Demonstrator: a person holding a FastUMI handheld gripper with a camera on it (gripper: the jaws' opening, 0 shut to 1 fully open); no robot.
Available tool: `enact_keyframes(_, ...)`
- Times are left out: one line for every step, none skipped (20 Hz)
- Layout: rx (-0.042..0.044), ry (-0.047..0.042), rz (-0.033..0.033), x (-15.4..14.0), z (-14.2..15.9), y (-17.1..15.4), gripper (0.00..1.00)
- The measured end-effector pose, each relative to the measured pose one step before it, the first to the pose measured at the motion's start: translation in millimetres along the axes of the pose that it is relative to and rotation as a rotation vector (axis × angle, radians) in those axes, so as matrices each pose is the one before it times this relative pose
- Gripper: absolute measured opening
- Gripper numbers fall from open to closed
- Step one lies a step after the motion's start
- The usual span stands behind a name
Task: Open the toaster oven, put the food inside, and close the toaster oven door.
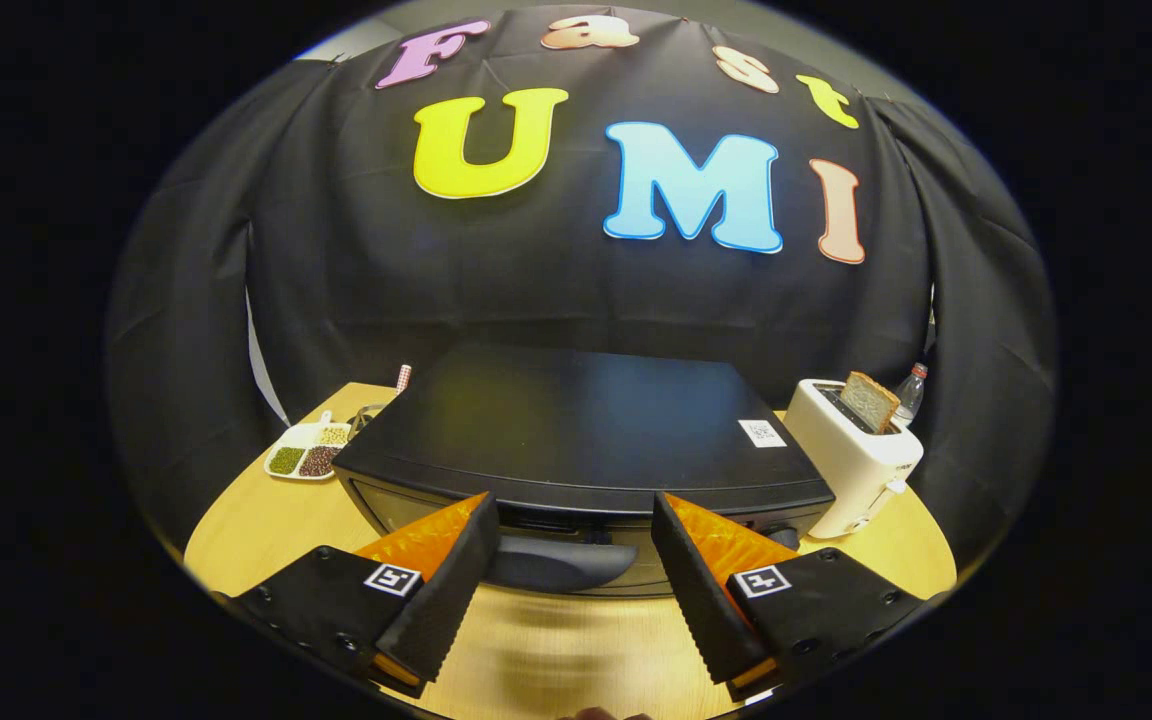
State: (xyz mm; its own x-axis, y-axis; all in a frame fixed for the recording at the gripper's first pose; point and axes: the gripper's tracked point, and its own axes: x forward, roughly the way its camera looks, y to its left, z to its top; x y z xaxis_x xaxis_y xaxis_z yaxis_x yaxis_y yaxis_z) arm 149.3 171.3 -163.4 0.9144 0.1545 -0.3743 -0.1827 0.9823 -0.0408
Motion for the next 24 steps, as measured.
enact_keyframes(0.00112,0.01192,-0.00122,2.96,-2.85,2.78,0.98)
enact_keyframes(0.0097,-0.00138,-0.00759,0.88,1.22,0.33,0.98)
enact_keyframes(0.01041,0.00253,-0.0127,0.28,0.5,-0.58,0.98)
enact_keyframes(-0.00584,0.00421,-0.00796,0.48,-0.41,1.91,0.98)
enact_keyframes(-0.00598,0.0012,-0.00672,1.05,-0.31,1.27,0.98)
enact_keyframes(-0.0029,0.00621,-0.0047,-1.09,-1.18,0.3,0.98)
enact_keyframes(0.00251,0.00487,0.00045,-0.38,-0.48,0.22,0.98)
enact_keyframes(0.00724,0.01323,0.00296,0.64,-0.83,-0.15,0.98)
enact_keyframes(0.01407,0.0122,0.00298,0.15,-1.93,-0.2,0.98)
enact_keyframes(0.01347,0.01261,0.00288,-0.75,-0.93,-0.02,0.98)
enact_keyframes(0.00813,0.00433,0.00088,-1.38,-0.04,0.5,0.98)
enact_keyframes(-0.00487,0.00145,-0.00068,-1.14,0.13,0.94,0.98)
enact_keyframes(-0.00967,-0.00247,-0.00087,-0.94,0.07,1.43,0.98)
enact_keyframes(-0.00437,0.00204,0.00119,-1.67,-0.89,0.36,0.98)
enact_keyframes(0.00311,0.00613,0.00301,-1.49,-4.49,-0.22,0.98)
enact_keyframes(0.01303,0.01278,0.00568,-2.56,-3.48,0.46,0.98)
enact_keyframes(0.00761,0.01127,0.00518,-2.33,-3.77,0.85,0.98)
enact_keyframes(0.00005,0.0112,0.0037,-3.85,-3.15,0.44,0.98)
enact_keyframes(-0.00475,-0.0039,-0.00049,-1.91,-1.62,-0.76,0.98)
enact_keyframes(-0.00512,0.0079,-0.0008,-3.19,-3.18,-0.16,0.98)
enact_keyframes(0.00286,-0.00044,-0.00042,-2.54,-3.27,0.67,0.98)
enact_keyframes(0.00729,0.00836,0.00113,-2.89,-3.32,0.56,0.98)
enact_keyframes(0.00166,-0.00038,0.00103,-0.27,-0.6,0.28,0.98)
enact_keyframes(-0.00667,0.00405,0.00016,-1.11,-1.19,-0.06,0.98)
